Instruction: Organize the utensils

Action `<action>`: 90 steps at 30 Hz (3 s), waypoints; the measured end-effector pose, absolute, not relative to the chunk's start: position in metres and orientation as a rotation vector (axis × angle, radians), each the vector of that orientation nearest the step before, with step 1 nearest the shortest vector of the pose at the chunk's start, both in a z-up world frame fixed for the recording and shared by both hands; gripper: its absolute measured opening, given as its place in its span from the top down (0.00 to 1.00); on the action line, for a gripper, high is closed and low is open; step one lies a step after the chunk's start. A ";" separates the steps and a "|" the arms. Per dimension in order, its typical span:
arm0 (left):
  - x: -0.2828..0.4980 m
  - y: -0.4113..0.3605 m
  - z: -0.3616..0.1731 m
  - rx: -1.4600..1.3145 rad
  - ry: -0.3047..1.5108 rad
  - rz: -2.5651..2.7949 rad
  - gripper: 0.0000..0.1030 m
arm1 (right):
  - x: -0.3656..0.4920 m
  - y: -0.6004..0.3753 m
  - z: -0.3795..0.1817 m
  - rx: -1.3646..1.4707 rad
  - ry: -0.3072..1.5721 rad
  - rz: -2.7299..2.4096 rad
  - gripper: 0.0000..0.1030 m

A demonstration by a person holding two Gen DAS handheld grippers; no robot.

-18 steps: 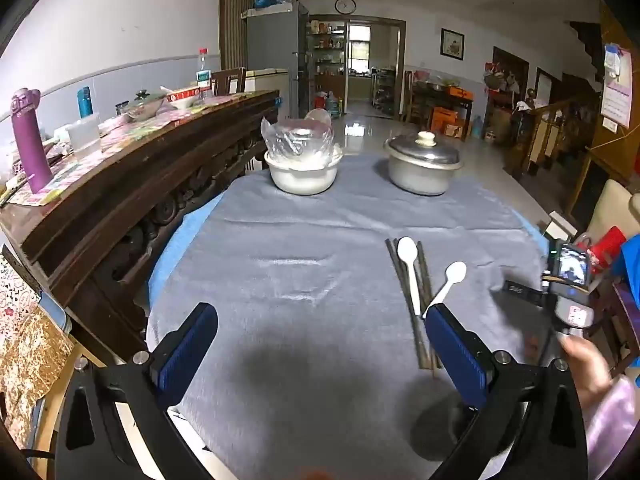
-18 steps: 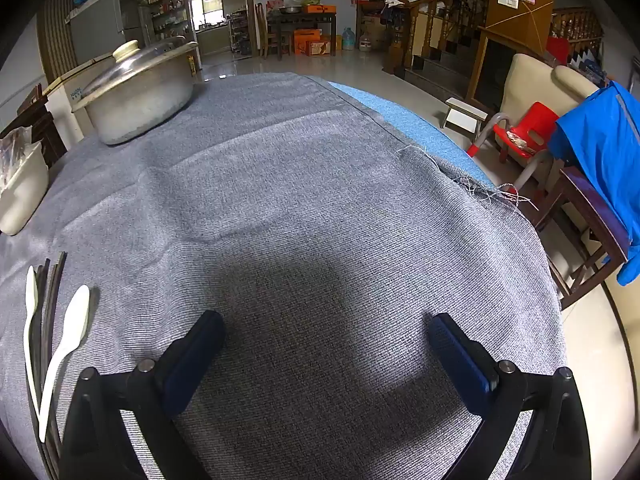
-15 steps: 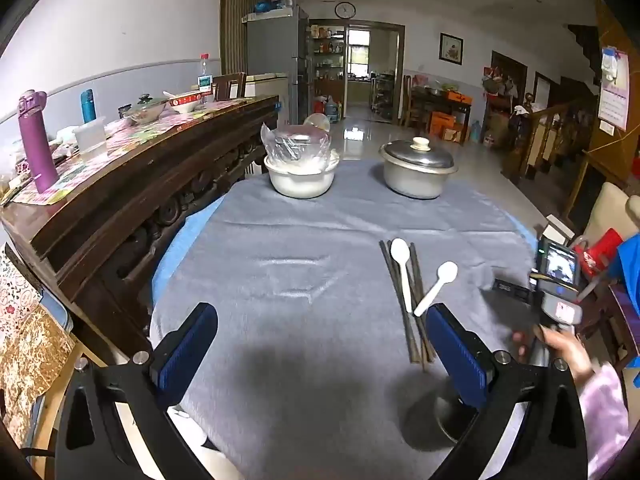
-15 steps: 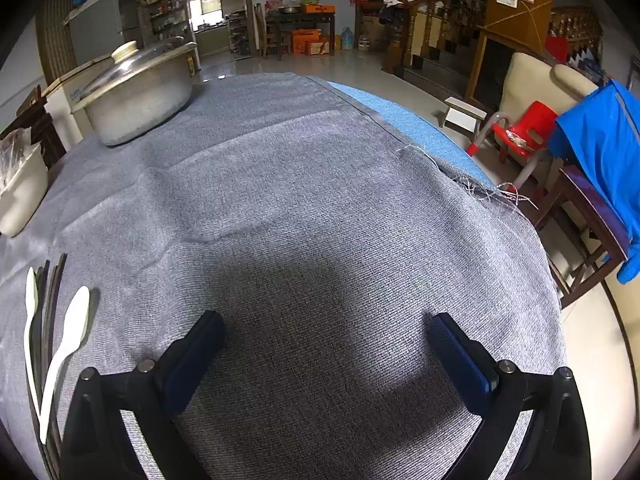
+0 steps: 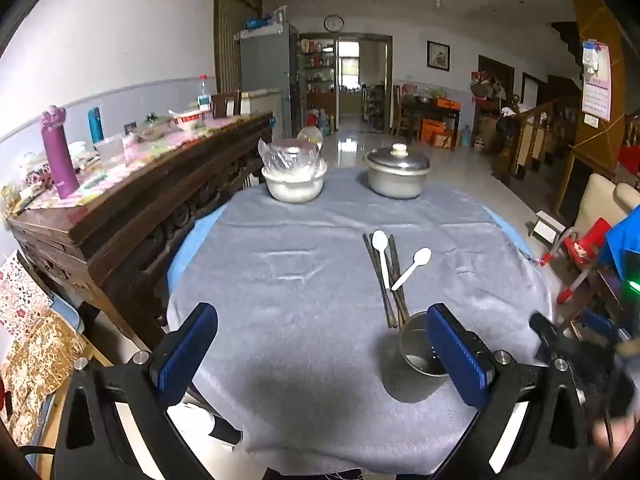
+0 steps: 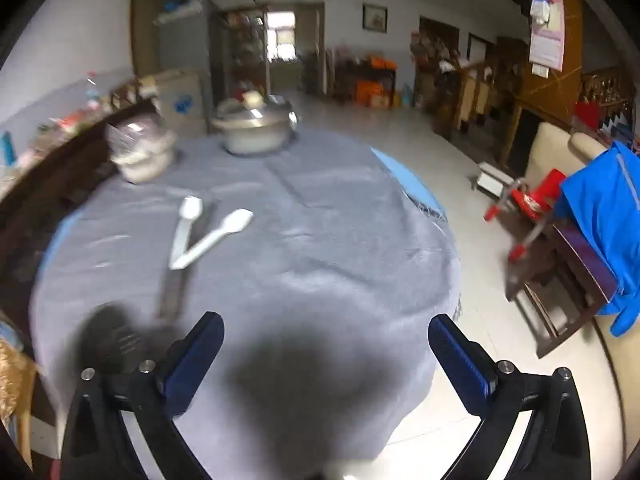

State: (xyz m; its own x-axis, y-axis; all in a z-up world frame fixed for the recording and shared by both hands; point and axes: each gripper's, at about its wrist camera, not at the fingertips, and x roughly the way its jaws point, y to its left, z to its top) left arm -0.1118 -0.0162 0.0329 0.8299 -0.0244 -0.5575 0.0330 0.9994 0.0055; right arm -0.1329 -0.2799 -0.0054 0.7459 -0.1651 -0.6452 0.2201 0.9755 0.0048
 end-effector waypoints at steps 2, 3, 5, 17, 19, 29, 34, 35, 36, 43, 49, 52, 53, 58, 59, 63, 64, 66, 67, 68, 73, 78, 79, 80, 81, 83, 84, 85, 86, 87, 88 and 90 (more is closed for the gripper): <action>-0.124 -0.016 0.042 0.024 0.561 -0.031 0.00 | -0.155 -0.265 0.008 0.070 0.644 -0.198 0.00; -0.132 -0.017 0.047 0.030 0.541 -0.023 0.00 | -0.165 -0.254 0.015 0.064 0.615 -0.201 0.00; -0.143 -0.015 0.055 0.029 0.516 -0.013 0.00 | -0.190 -0.237 0.033 0.053 0.563 -0.194 0.00; -0.160 -0.001 0.066 0.022 0.484 0.030 0.00 | -0.233 -0.210 0.075 0.012 0.445 -0.233 0.00; -0.159 0.000 0.063 0.022 0.490 0.033 0.00 | -0.230 -0.208 0.073 0.006 0.446 -0.244 0.00; -0.159 0.001 0.060 0.020 0.496 0.026 0.00 | -0.229 -0.206 0.070 -0.023 0.452 -0.265 0.00; -0.161 -0.001 0.059 0.025 0.496 0.021 0.00 | -0.229 -0.203 0.069 -0.031 0.450 -0.272 0.00; -0.161 -0.001 0.058 0.024 0.497 0.019 0.00 | -0.229 -0.203 0.069 -0.030 0.451 -0.271 0.00; -0.161 -0.001 0.058 0.024 0.498 0.018 0.00 | -0.230 -0.203 0.069 -0.031 0.452 -0.271 0.00; -0.162 -0.002 0.056 0.026 0.503 0.016 0.00 | -0.230 -0.200 0.068 -0.035 0.445 -0.276 0.00; -0.162 -0.001 0.055 0.024 0.507 0.018 0.00 | -0.231 -0.198 0.068 -0.035 0.447 -0.272 0.00; -0.163 0.000 0.053 0.024 0.511 0.017 0.00 | -0.233 -0.198 0.068 -0.031 0.445 -0.267 0.00; -0.162 0.001 0.053 0.024 0.512 0.018 0.00 | -0.233 -0.197 0.069 -0.034 0.445 -0.268 0.00; -0.162 0.000 0.050 0.027 0.518 0.019 0.00 | -0.234 -0.197 0.069 -0.029 0.445 -0.267 0.00; -0.162 0.000 0.050 0.027 0.519 0.020 0.00 | -0.234 -0.197 0.069 -0.029 0.445 -0.267 0.00; -0.162 0.000 0.049 0.027 0.519 0.019 0.00 | -0.236 -0.197 0.069 -0.034 0.446 -0.268 0.00; -0.162 0.000 0.049 0.027 0.519 0.019 0.00 | -0.235 -0.196 0.069 -0.031 0.446 -0.265 0.00; -0.162 0.000 0.049 0.027 0.518 0.019 0.00 | -0.236 -0.196 0.070 -0.033 0.447 -0.263 0.00; -0.161 0.000 0.049 0.027 0.520 0.019 0.00 | -0.235 -0.196 0.070 -0.034 0.447 -0.264 0.00; -0.161 0.000 0.049 0.027 0.520 0.019 0.00 | -0.236 -0.197 0.070 -0.033 0.448 -0.263 0.00; -0.161 0.000 0.049 0.026 0.519 0.019 0.00 | -0.235 -0.196 0.070 -0.030 0.449 -0.262 0.00; -0.161 0.000 0.049 0.028 0.520 0.018 0.00 | -0.235 -0.196 0.070 -0.032 0.449 -0.262 0.00; -0.161 0.000 0.049 0.026 0.520 0.019 0.00 | -0.235 -0.196 0.070 -0.032 0.449 -0.262 0.00; -0.161 0.000 0.049 0.026 0.519 0.019 0.00 | -0.235 -0.196 0.070 -0.033 0.450 -0.261 0.00; -0.161 0.000 0.049 0.027 0.519 0.020 0.00 | -0.235 -0.196 0.070 -0.033 0.451 -0.261 0.00; -0.161 0.000 0.049 0.026 0.520 0.019 0.00 | -0.235 -0.196 0.069 -0.033 0.453 -0.260 0.00; -0.161 0.000 0.049 0.025 0.519 0.019 0.00 | -0.234 -0.196 0.069 -0.033 0.454 -0.260 0.00; -0.161 0.000 0.049 0.027 0.519 0.019 0.00 | -0.234 -0.196 0.069 -0.034 0.453 -0.260 0.00; -0.161 0.000 0.049 0.028 0.520 0.019 0.00 | -0.235 -0.196 0.069 -0.034 0.453 -0.260 0.00; -0.161 0.000 0.049 0.029 0.521 0.019 0.00 | -0.235 -0.197 0.069 -0.033 0.454 -0.260 0.00; -0.161 0.000 0.049 0.026 0.520 0.019 0.00 | -0.234 -0.196 0.069 -0.032 0.454 -0.260 0.00; -0.161 0.000 0.049 0.027 0.520 0.020 0.00 | -0.234 -0.196 0.069 -0.033 0.454 -0.260 0.00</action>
State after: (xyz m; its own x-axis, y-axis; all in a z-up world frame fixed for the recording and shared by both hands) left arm -0.1611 0.0002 0.0488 0.8679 0.0259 -0.4961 -0.0124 0.9995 0.0304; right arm -0.2342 -0.1957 0.0690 0.8662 -0.2555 -0.4295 0.2407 0.9665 -0.0894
